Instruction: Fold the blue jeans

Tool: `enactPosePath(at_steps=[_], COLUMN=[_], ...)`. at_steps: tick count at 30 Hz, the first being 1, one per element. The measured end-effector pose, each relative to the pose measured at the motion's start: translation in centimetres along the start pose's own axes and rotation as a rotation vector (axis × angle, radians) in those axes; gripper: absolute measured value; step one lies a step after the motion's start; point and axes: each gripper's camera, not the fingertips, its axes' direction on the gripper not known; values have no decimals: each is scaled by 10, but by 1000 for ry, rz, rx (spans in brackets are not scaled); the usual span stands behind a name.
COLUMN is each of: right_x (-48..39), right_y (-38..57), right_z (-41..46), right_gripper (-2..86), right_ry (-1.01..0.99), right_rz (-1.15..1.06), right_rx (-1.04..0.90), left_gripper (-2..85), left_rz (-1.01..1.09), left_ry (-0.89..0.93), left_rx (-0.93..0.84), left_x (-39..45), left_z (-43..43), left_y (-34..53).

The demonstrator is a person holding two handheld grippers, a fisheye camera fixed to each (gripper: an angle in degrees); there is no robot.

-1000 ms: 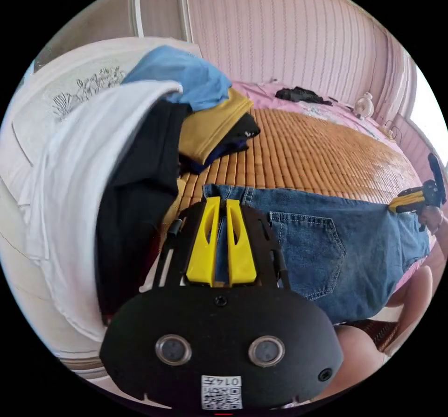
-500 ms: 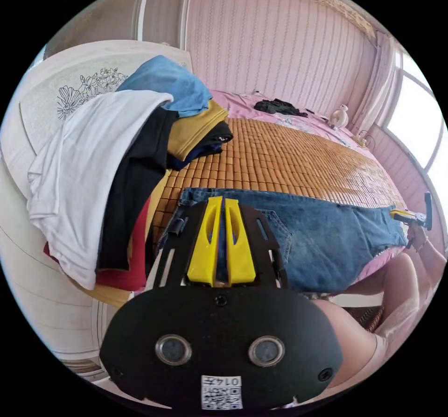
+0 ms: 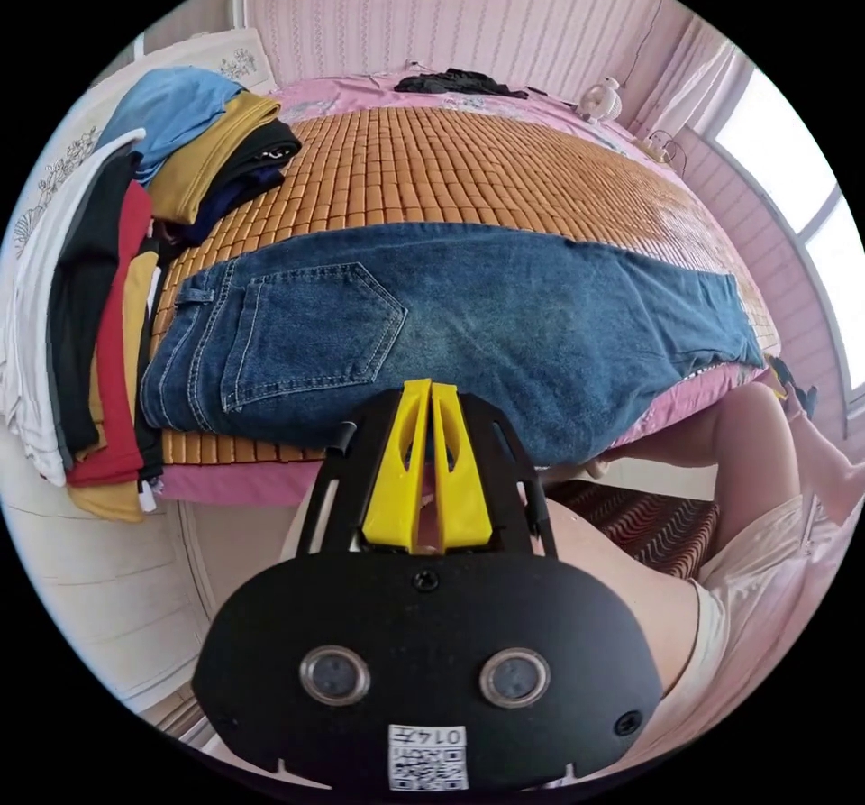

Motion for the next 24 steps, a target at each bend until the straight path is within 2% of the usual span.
enactPosePath(at_steps=[2, 5, 9, 11, 18, 22, 24], right_x=[-5, -6, 9, 20, -2, -6, -16], right_y=[-13, -27, -37, -44, -63, -68, -73], right_z=[-1, -10, -34, -57, -88, -114, -133], right_gripper=[133, 110, 76, 39, 23, 20, 20], right_ry=[-9, 32, -17, -201, -268, -396, -442], right_rz=[-59, -118, -69, -49, -159, -108, -116], right_rx=[-52, -90, -103, -49, -50, 48, 109], left_gripper=[-10, -10, -10, -10, -10, -10, -10], left_rz=[-3, -12, -79, -79, 93, 192, 238], left_ry=[-29, -32, 49, 60, -41, -51, 1], left_rx=[-29, -70, -89, -110, -231, -226, -237], left_x=[6, 10, 0, -1, 20, 32, 44], left_z=[13, 29, 41, 47, 70, 79, 88], left_y=[-5, -19, -32, -39, -83, -104, -120])
